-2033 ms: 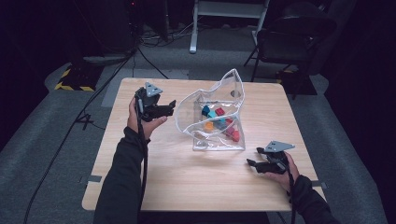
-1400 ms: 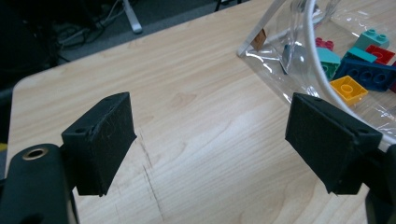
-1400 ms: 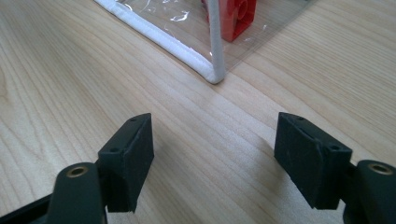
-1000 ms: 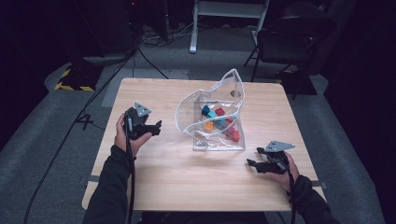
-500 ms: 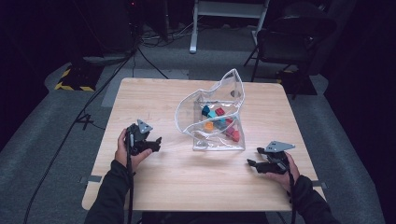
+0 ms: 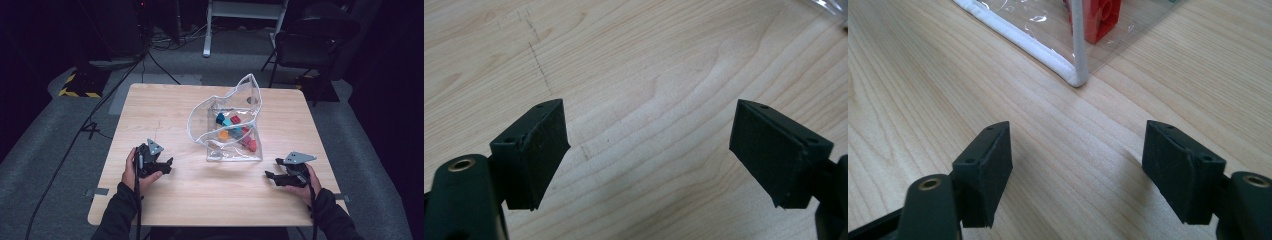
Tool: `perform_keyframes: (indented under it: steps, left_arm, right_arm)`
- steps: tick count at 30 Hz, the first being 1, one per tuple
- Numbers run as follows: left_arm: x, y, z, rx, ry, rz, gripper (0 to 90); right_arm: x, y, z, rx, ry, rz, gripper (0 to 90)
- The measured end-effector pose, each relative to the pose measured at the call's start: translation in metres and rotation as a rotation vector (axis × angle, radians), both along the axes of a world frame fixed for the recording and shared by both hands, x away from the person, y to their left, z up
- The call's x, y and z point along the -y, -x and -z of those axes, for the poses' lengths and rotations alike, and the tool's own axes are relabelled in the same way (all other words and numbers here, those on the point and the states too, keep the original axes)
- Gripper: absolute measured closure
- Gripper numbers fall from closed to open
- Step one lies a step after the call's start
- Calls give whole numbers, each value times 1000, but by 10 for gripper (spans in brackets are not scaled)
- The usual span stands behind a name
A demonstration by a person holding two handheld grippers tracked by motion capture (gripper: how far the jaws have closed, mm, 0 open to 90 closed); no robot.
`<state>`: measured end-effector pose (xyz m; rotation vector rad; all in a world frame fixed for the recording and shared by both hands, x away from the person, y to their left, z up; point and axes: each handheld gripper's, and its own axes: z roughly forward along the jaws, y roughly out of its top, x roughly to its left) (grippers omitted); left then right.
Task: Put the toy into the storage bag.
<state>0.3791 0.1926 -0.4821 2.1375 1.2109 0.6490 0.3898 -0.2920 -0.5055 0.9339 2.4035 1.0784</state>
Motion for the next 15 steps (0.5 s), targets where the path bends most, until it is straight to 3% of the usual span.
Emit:
perform_keyframes:
  steps: [4, 8, 10, 15]
  left_arm:
    - [1, 4, 6, -11, -21, 16, 162]
    - [1, 11, 13, -53, 13, 18, 162]
    - [1, 17, 18, -35, -7, 3, 162]
    - [-7, 26, 21, -31, 37, -15, 158]
  right_arm:
    - [0, 0, 0, 3, 1, -1, 287]
    - [0, 1, 0, 8, 2, -2, 287]
    - [0, 2, 0, 13, 6, -2, 286]
    - [0, 2, 0, 15, 8, -4, 286]
